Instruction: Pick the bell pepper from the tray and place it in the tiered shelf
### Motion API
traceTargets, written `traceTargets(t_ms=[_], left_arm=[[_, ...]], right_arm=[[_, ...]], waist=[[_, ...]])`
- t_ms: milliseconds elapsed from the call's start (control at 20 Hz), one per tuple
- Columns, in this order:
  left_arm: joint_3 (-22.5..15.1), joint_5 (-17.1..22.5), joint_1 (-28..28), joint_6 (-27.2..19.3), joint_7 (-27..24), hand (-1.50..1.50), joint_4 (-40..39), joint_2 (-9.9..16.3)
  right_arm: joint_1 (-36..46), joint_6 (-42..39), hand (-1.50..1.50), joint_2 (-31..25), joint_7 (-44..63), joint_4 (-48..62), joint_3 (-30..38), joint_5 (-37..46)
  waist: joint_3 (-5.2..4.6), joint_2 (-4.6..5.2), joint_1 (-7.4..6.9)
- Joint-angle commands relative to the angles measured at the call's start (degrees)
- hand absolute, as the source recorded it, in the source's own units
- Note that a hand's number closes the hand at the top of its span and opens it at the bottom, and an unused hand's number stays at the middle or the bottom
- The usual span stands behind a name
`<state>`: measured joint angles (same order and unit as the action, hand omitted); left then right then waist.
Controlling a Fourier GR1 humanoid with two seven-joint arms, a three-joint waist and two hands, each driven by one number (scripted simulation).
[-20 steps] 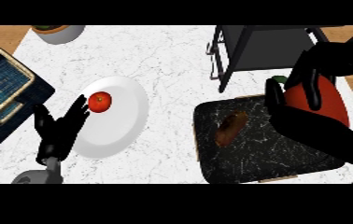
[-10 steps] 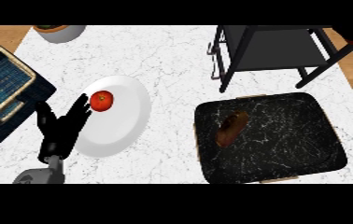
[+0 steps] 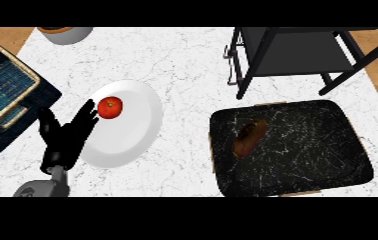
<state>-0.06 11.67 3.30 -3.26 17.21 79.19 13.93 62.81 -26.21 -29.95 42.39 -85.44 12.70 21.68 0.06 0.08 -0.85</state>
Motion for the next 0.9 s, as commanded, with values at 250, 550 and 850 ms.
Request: traceTargets(t_ms=[250,550,850], left_arm=[[0.0,-0.5,0.8,1.3,-1.1,0.0,-2.9,-1.4],[0.6,-1.9,2.1,-0.1,0.1,0.0,-3.6,-1.5],[1.9,-0.1,-1.0,3.4,0.7,0.0,0.4,0.6]], right_arm=[[3.3,4.1,1.5,-3.1,-18.6,21.5,-2.7,6.4],[7.3,11.5,1.5,1.1,-22.5,31.0,-5.1,11.1],[11.9,12.4,1.5,-1.7,-27.8,40.6,-4.1,13.1]], waist=[[-0.09,0.38,-0.44],[-0.1,0.36,-0.44],[-0.08,0.24,-0.66]])
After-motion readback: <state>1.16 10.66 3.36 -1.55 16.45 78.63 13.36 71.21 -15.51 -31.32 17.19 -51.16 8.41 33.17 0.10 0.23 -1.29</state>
